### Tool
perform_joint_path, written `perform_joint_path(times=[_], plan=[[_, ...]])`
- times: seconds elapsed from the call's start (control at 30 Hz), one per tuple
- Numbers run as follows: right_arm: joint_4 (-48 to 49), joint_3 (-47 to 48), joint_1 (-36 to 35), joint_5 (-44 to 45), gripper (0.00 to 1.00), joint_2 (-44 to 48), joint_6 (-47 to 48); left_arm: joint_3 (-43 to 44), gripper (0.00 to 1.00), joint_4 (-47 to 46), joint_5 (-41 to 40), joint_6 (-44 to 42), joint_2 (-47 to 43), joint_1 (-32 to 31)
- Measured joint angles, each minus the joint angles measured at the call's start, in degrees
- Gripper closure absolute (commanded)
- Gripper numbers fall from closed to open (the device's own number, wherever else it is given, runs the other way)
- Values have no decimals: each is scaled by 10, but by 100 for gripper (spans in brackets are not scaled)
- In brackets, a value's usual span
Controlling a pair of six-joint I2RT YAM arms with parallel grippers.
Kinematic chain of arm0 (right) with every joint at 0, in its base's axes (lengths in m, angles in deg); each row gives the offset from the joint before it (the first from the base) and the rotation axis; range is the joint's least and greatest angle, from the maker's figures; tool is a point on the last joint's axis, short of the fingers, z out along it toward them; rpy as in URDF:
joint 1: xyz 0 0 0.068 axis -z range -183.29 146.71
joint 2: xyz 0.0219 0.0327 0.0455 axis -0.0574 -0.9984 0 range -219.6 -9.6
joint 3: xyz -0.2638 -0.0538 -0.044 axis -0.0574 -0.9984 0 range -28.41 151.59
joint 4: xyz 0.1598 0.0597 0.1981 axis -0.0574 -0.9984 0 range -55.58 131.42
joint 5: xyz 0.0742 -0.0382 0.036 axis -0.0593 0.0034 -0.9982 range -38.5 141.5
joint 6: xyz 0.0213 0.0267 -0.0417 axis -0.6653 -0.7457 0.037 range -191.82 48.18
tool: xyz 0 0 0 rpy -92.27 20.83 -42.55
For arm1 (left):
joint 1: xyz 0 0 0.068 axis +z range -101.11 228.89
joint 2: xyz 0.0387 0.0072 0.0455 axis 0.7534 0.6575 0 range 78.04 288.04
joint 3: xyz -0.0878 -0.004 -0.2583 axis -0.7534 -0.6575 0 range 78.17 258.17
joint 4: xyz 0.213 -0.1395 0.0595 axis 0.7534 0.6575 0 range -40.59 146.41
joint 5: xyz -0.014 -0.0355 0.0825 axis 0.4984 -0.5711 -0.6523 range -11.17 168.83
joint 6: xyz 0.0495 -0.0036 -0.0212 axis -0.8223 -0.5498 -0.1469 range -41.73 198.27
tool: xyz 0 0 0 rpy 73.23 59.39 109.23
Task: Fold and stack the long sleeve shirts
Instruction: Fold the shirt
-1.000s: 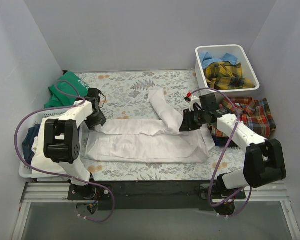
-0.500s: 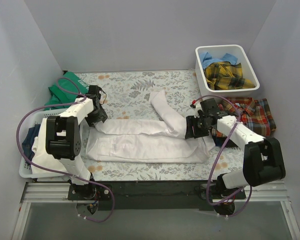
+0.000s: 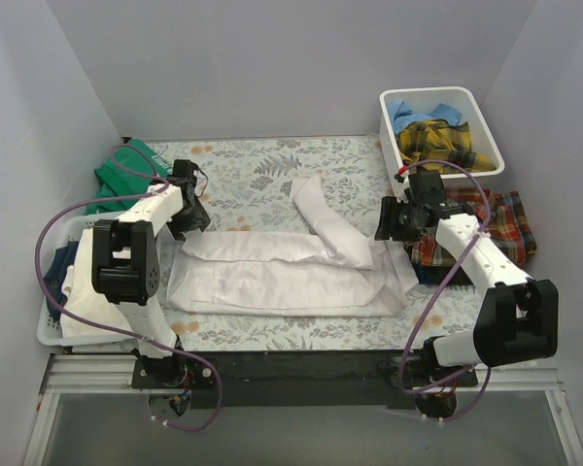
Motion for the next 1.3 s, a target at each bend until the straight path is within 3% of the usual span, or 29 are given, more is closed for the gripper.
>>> perform_joint_path(times=[0.37, 0.47, 0.67, 0.7, 1.07, 1.3], plan=[[-2, 80, 19, -4, 46, -155, -5, 21, 47, -7, 21, -2, 43, -1], [-3, 87, 19, -13, 51, -170, -4, 22, 46, -5, 22, -2, 44, -1], [-3, 87, 19, -19, 87, -183, -1, 32, 46, 13, -22, 1, 40, -3], [-3, 87, 19, -19, 98, -185, 1, 32, 46, 16, -32, 2, 37, -3], [-10, 98, 19, 5, 99, -197, -9, 39, 47, 42, -107, 16, -9, -3], [-10, 104, 21, 20, 99, -196, -18, 32, 50, -15, 18, 8, -33, -5]])
